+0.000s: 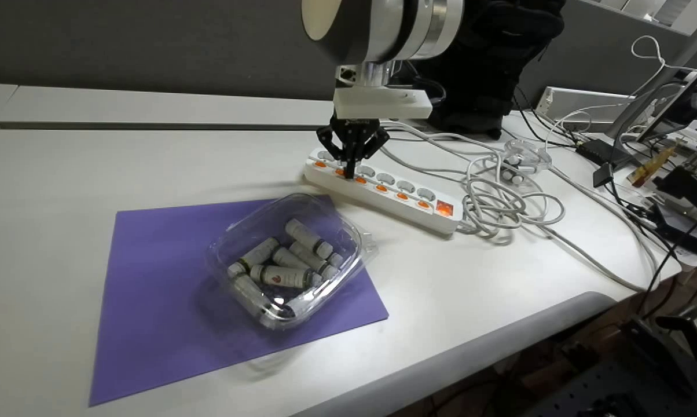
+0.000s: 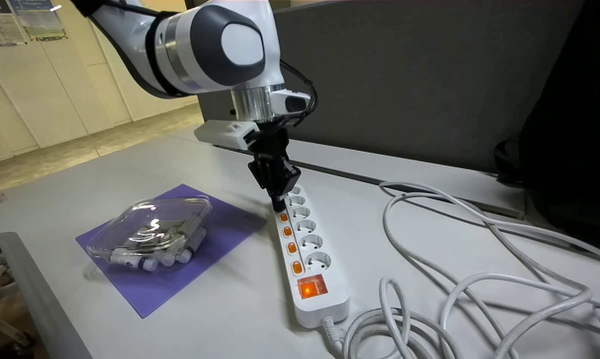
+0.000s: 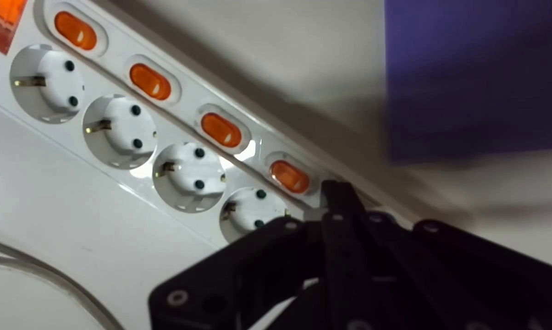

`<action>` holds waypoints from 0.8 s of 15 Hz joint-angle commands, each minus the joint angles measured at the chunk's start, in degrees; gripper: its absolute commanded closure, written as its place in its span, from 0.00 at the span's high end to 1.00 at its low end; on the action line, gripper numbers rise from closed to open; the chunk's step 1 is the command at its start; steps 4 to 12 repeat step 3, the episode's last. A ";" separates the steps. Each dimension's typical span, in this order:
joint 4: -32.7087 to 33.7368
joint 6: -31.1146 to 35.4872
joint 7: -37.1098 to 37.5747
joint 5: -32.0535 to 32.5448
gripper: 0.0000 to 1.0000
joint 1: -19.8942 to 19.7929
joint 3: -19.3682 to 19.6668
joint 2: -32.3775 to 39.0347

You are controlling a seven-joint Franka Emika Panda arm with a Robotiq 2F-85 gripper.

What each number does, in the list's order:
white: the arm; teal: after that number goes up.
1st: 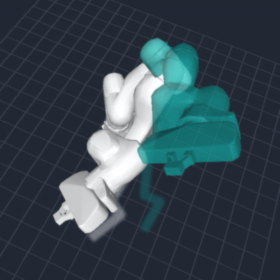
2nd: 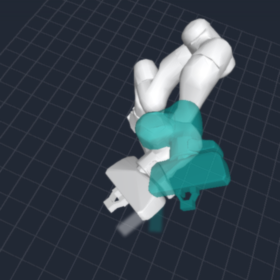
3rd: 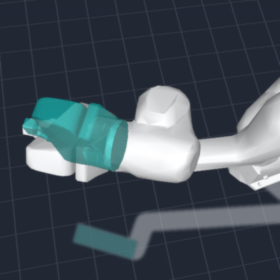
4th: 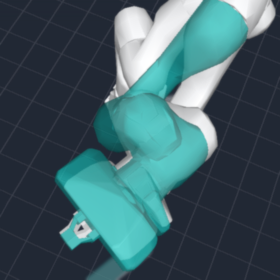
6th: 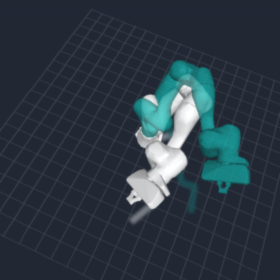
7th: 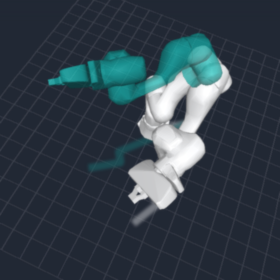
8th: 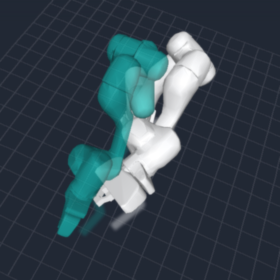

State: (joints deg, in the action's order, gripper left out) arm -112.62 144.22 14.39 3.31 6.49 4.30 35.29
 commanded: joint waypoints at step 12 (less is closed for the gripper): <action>4.61 -4.65 -0.19 -1.80 0.00 -1.03 -0.94 3.37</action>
